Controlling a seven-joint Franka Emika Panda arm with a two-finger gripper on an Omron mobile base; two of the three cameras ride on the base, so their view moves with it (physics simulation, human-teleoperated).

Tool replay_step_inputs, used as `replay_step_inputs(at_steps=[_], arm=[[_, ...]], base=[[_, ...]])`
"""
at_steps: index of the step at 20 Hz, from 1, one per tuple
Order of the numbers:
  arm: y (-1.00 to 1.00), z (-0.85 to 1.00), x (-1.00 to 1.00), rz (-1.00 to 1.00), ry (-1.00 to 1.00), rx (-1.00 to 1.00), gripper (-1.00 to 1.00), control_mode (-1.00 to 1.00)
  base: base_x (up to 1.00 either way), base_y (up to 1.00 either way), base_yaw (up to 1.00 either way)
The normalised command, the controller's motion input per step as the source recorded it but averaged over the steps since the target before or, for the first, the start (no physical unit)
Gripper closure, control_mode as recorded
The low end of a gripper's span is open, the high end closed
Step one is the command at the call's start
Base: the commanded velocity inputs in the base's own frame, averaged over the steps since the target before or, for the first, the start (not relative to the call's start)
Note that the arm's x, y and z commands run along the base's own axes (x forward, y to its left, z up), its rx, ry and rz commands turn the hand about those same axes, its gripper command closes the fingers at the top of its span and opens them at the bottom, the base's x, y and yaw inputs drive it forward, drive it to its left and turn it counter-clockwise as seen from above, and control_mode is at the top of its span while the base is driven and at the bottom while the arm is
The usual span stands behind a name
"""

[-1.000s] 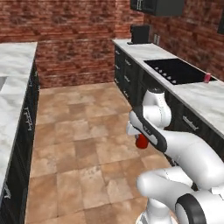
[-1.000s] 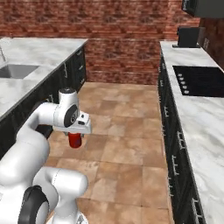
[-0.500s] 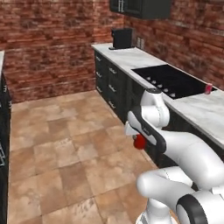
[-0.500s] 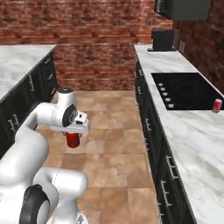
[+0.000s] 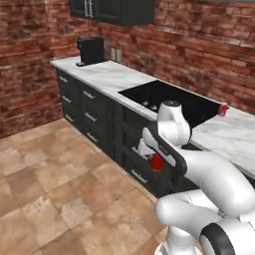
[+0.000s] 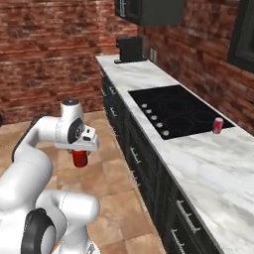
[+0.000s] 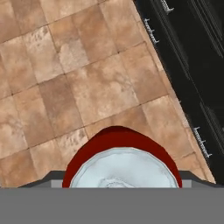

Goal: Four empty soda cans are scattered around the kitchen. Gather all the cans and cluster them next to the stove for recycling.

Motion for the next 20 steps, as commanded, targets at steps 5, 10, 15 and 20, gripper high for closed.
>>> replay_step_inputs(at_steps=[5,10,15,20], arm=[[0.0,0.0,0.0,0.0,0.0,0.0,1.0,1.0],[0.0,0.0,0.0,0.0,0.0,0.0,1.0,1.0],[0.0,0.0,0.0,0.0,0.0,0.0,1.0,1.0],[0.0,0.0,0.0,0.0,0.0,0.0,1.0,1.0]], base=[[0.43,0.39,-0.75],[0.09,0.36,-0.87],[0.15,0.37,-0.85],[0.48,0.49,-0.72]])
